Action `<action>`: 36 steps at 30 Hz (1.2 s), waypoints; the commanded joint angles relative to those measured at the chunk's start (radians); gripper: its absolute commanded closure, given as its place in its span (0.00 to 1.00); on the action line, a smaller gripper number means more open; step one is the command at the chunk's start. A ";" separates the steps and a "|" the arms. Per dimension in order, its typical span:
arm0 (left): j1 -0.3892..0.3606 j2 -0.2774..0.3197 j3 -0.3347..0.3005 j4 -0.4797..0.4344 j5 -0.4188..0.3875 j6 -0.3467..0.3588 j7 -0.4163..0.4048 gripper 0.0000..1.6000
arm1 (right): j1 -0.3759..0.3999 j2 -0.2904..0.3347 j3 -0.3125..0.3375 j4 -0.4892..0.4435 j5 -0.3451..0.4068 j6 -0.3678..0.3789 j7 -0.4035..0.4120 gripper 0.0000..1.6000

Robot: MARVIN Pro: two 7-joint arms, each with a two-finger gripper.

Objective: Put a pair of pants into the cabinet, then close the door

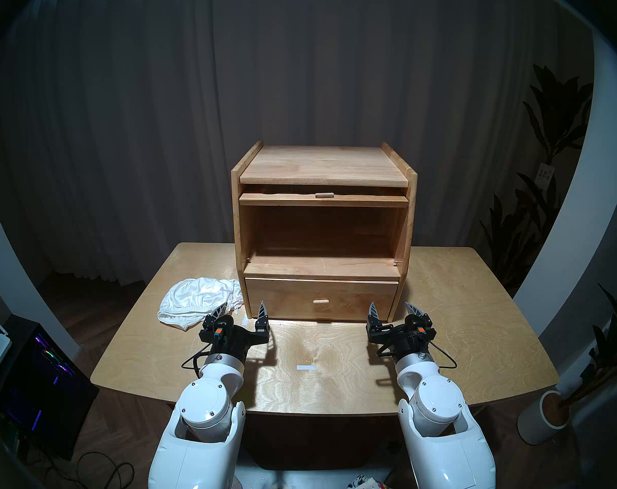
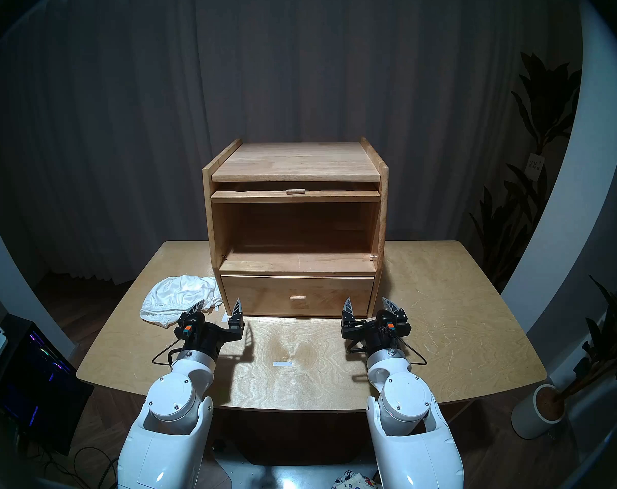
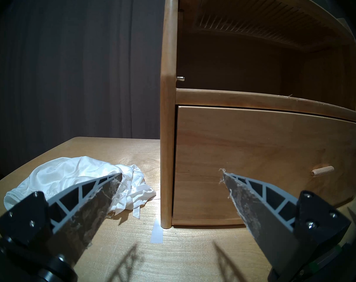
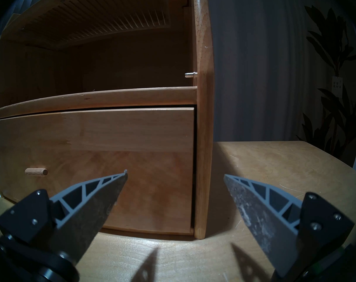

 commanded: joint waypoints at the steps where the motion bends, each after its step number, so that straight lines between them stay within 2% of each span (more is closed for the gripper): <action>1: 0.063 0.060 0.011 -0.103 0.134 0.010 0.045 0.00 | 0.003 0.000 0.001 -0.018 0.000 -0.003 0.000 0.00; 6: 0.137 0.138 0.016 -0.171 0.301 0.032 0.078 0.00 | 0.004 0.000 0.001 -0.015 0.000 -0.004 0.000 0.00; 12: 0.217 0.216 0.034 -0.245 0.503 0.046 0.041 0.00 | 0.006 0.000 0.001 -0.011 0.000 -0.004 0.000 0.00; 14: 0.238 0.246 0.026 -0.266 0.567 0.053 0.027 0.00 | 0.007 0.000 0.001 -0.010 0.000 -0.005 0.000 0.00; 17: 0.252 0.273 -0.017 -0.305 0.631 0.052 -0.023 0.00 | 0.007 0.000 0.001 -0.008 0.000 -0.005 0.000 0.00; 22: 0.241 0.334 -0.113 -0.368 0.643 0.066 -0.109 0.00 | 0.009 0.000 0.001 -0.004 0.000 -0.005 0.001 0.00; 25: 0.227 0.370 -0.187 -0.395 0.645 0.099 -0.159 0.00 | 0.010 0.000 0.001 -0.001 0.000 -0.005 0.001 0.00; 28: 0.215 0.403 -0.236 -0.398 0.639 0.130 -0.218 0.00 | 0.011 0.000 0.001 0.001 0.000 -0.005 0.001 0.00; 36: 0.183 0.487 -0.314 -0.347 0.624 0.211 -0.399 0.00 | 0.013 0.000 0.001 0.003 0.000 -0.006 0.002 0.00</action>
